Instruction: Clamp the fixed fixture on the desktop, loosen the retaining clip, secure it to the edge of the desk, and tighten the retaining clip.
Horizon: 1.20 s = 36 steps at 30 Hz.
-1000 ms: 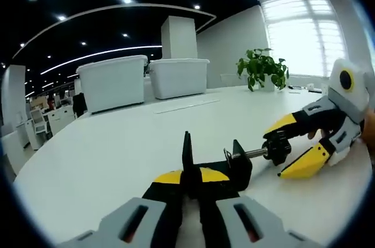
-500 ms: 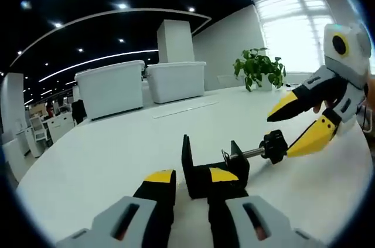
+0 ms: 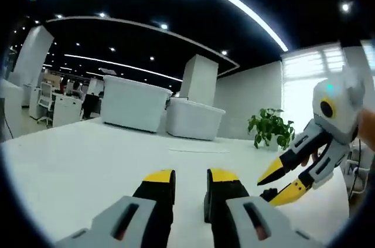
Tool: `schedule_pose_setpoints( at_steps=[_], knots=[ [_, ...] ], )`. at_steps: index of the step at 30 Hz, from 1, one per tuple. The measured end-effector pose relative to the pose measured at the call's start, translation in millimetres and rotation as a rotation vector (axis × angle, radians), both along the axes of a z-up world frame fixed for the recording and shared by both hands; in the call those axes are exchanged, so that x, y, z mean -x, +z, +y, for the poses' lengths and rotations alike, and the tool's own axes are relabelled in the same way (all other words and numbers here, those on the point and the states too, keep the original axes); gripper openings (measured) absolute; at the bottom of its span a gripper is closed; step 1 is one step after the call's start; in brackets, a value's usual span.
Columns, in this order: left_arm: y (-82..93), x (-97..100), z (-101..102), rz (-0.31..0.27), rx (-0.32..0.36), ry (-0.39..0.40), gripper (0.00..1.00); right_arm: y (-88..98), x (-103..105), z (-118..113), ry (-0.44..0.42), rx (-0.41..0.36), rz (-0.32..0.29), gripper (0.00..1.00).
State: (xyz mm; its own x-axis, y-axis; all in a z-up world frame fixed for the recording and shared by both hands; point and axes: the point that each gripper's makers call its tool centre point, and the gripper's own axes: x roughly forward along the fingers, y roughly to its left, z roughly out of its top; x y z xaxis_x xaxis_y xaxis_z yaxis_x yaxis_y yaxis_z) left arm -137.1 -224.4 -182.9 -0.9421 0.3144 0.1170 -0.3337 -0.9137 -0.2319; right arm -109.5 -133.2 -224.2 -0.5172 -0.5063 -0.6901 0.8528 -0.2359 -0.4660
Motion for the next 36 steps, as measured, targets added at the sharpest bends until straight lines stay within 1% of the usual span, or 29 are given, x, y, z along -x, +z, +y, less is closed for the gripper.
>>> schedule_pose_setpoints(
  at_steps=[2, 3, 4, 5, 9, 13, 17, 19, 21, 22, 23, 24, 26, 27, 29, 30, 31, 32, 36],
  knots=[
    [1.4, -1.5, -2.0, 0.006, -0.014, 0.002, 0.22, -4.4, 0.2, -0.4, -0.01, -0.047, -0.02, 0.21],
    [1.6, -3.6, -2.5, 0.009, -0.011, 0.016, 0.22, -9.6, -0.9, 2.6, -0.028, -0.083, -0.05, 0.21],
    [1.6, -4.4, -5.6, 0.014, -0.004, 0.035, 0.21, -12.4, -1.0, 3.0, -0.027, -0.102, -0.061, 0.21],
    [2.9, -4.9, -7.4, 0.022, -0.011, 0.041, 0.21, -13.6, 1.3, 2.7, -0.035, -0.11, -0.058, 0.21],
    [3.1, -5.7, -11.6, 0.017, -0.042, 0.056, 0.21, -17.1, 10.0, 3.7, -0.032, -0.159, -0.038, 0.21],
    [3.5, -6.8, -10.2, 0.018, -0.045, 0.05, 0.21, -20.5, 17.8, 0.7, -0.038, -0.178, -0.042, 0.21],
    [4.7, -7.9, -10.3, 0.02, -0.058, 0.047, 0.21, -24.7, 18.4, -3.6, -0.027, -0.213, -0.035, 0.17],
    [4.8, -7.8, -10.4, 0.019, -0.066, 0.045, 0.21, -26.7, 21.3, -4.9, -0.023, -0.24, -0.017, 0.16],
    [4.8, -7.9, -8.9, 0.021, -0.066, 0.037, 0.17, -28.3, 21.9, -5.5, -0.021, -0.265, -0.009, 0.16],
    [3.4, -7.9, -5.9, 0.016, -0.056, 0.028, 0.17, -28.6, 23.3, -5.8, -0.029, -0.272, -0.001, 0.16],
    [2.3, -7.5, -2.5, 0.013, -0.043, 0.019, 0.17, -27.2, 27.8, -2.0, -0.042, -0.307, 0.03, 0.16],
    [2.1, -7.8, -0.6, 0.015, -0.035, 0.014, 0.17, -28.2, 27.0, -3.5, -0.03, -0.317, 0.042, 0.16],
    [2.0, -7.5, 0.2, 0.014, -0.03, 0.01, 0.17, -29.5, 26.4, -4.1, -0.045, -0.318, 0.041, 0.13],
    [1.9, -7.3, 0.0, 0.014, -0.029, 0.009, 0.17, -30.8, 26.9, -3.8, -0.047, -0.339, 0.059, 0.12],
    [1.8, -6.5, -1.8, 0.012, -0.035, 0.013, 0.17, -31.0, 18.2, -1.7, -0.032, -0.38, 0.092, 0.07],
    [2.3, -6.6, -2.7, 0.012, -0.044, 0.013, 0.17, -32.1, 17.8, -2.8, -0.031, -0.392, 0.108, 0.07],
    [2.4, -6.4, -4.2, 0.012, -0.048, 0.016, 0.17, -31.1, 19.4, -1.7, -0.037, -0.416, 0.139, 0.06],
    [2.8, -6.4, -5.3, 0.013, -0.053, 0.019, 0.17, -30.9, 20.4, -3.5, -0.016, -0.437, 0.169, 0.06],
    [3.3, -6.2, -6.5, 0.014, -0.061, 0.018, 0.17, -31.4, 23.3, -5.8, -0.008, -0.472, 0.237, 0.06]
  ],
)
